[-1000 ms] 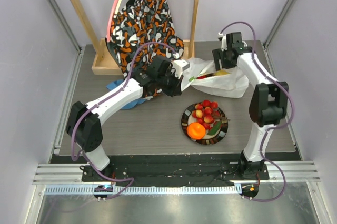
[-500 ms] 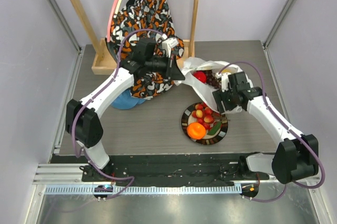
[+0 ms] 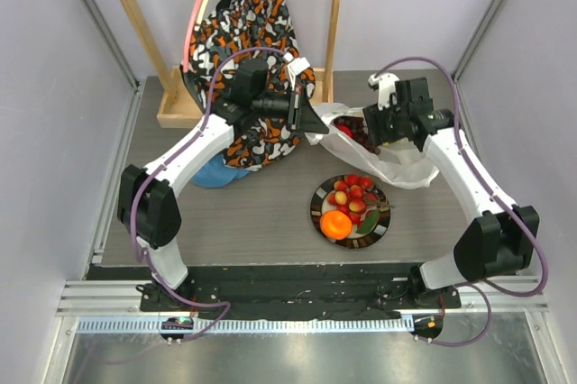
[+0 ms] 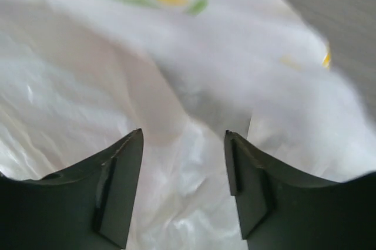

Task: Take the fake fruits out of the plastic bag
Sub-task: Adjust the plastic bag at the center of the board, then take out the fake fruit from the plastic bag.

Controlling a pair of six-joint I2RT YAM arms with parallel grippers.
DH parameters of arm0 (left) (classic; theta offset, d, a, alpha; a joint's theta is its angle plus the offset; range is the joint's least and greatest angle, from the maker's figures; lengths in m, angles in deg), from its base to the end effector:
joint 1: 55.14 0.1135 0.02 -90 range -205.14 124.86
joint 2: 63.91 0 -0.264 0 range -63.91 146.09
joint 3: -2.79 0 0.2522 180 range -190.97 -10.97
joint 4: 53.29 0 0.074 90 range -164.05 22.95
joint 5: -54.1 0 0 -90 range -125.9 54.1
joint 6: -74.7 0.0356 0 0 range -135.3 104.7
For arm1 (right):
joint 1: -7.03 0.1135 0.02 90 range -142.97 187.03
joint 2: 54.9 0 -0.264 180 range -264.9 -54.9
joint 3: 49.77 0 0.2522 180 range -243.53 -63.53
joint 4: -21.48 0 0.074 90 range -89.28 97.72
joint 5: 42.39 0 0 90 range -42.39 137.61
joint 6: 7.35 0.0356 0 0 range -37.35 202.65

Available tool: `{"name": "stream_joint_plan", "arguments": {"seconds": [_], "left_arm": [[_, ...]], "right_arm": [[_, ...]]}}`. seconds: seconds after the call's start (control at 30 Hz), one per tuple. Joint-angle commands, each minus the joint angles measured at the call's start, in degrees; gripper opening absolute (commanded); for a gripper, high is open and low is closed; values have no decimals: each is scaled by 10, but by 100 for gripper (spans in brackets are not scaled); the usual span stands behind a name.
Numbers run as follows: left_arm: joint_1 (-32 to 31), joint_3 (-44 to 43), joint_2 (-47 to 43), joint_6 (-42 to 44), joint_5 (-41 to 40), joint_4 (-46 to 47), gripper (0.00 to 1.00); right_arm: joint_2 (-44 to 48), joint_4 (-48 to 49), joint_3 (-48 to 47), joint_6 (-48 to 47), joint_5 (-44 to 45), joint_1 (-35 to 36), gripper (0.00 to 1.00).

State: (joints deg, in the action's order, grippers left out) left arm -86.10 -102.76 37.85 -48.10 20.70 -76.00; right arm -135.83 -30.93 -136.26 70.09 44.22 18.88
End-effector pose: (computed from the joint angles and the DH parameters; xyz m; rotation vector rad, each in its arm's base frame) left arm 0.3397 -0.2385 0.3583 0.7261 1.9821 -1.6441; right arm 0.2974 0.0646 0.3187 -0.5320 2.3276 0.0648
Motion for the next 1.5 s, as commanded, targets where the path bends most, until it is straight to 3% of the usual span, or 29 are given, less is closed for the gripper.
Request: {"name": "stream_joint_plan", "arguments": {"seconds": [0.0, 0.2, 0.3, 0.53, 0.73, 0.8, 0.83, 0.87, 0.97, 1.07, 1.3, 1.47], "left_arm": [[0, 1, -26, 14, 11, 2, 0], [3, 15, -43, 19, 7, 0, 0], [10, 21, -45, 19, -7, -6, 0], [15, 41, -49, 29, -27, -16, 0], [16, 44, -50, 49, -43, -33, 0], [15, 53, -52, 64, -49, -42, 0], [15, 57, -53, 74, -53, -51, 0], [16, 61, -54, 84, -57, -62, 0], [16, 78, -63, 148, -73, -110, 0], [16, 95, -74, 200, -85, -154, 0], [20, 143, -99, 232, -120, -170, 0], [20, 149, -103, 254, -132, -188, 0]], "right_arm": [[-41, 16, -72, -6, -50, -2, 59], [-128, 32, -100, 48, -63, 10, 29], [-154, 29, -109, 59, -57, 31, 24], [-142, 64, -22, 109, -57, 106, 25], [-164, 71, -56, 102, -19, 66, 25], [-190, 71, -77, 108, -21, 55, 28], [-199, 72, -96, 108, -21, 55, 33], [-206, 74, -105, 108, -23, 55, 46], [-240, 82, -133, 117, -22, 62, 65], [-257, 89, -149, 121, 16, 80, 74], [-216, 111, -80, 138, 86, 119, 81], [-255, 117, -124, 128, 122, 119, 82]]}}
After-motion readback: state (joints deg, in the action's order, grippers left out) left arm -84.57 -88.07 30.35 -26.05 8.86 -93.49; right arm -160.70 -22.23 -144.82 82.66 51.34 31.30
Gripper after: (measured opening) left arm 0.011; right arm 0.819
